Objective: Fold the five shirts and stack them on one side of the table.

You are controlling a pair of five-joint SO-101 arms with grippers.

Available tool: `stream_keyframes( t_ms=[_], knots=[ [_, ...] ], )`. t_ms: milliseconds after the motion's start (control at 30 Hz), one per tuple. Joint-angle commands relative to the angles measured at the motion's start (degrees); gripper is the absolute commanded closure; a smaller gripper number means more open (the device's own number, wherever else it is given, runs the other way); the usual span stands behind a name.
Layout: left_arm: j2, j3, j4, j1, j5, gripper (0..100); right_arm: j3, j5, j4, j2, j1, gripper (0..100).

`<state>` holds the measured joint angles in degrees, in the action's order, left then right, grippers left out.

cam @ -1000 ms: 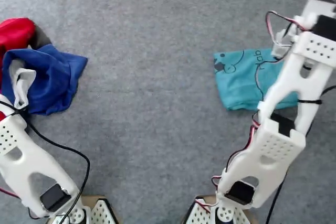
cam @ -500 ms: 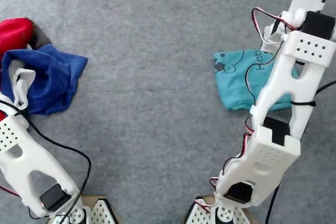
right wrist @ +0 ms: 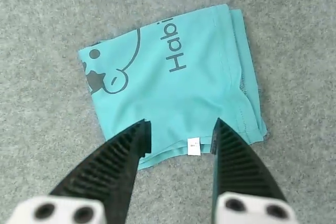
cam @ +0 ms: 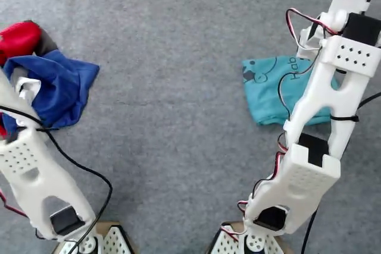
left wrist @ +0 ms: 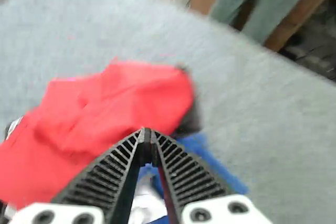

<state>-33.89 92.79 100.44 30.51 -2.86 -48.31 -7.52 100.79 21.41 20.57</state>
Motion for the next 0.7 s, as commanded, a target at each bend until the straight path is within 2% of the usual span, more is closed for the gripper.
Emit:
stream_keyframes(
  t_ms=[0, 133, 233, 333, 400, 567, 667],
  knots=[
    [13.1, 0.57, 0.53, -9.71, -0.18, 97, 0.04, -0.09, 0.35, -3.3, -0.79, 80.6],
    [24.7, -11.47, 0.62, -21.14, -0.09, 97, 0.04, -0.35, 0.35, -3.3, -0.79, 80.7],
    [31.3, -25.1, 0.26, -19.91, -0.35, 97, 0.04, -0.35, 0.35, -3.3, -0.35, 80.7],
    [32.88, -38.37, -2.37, -11.65, -1.05, 97, 0.75, -0.35, 0.35, -2.95, -0.26, 80.7],
    [32.62, -47.25, -7.38, -4.53, -1.05, 93, 3.03, -0.35, 0.26, -2.95, -0.88, 80.7],
    [28.66, -67.74, -29.71, 10.15, -1.14, 78, 10.15, -0.35, 0.18, -3.21, -3.96, 80.7],
    [25.76, -73.63, -40.44, 14.64, -1.14, 77, 12.97, -0.35, 0.18, -3.21, -5.71, 80.7]
  ],
)
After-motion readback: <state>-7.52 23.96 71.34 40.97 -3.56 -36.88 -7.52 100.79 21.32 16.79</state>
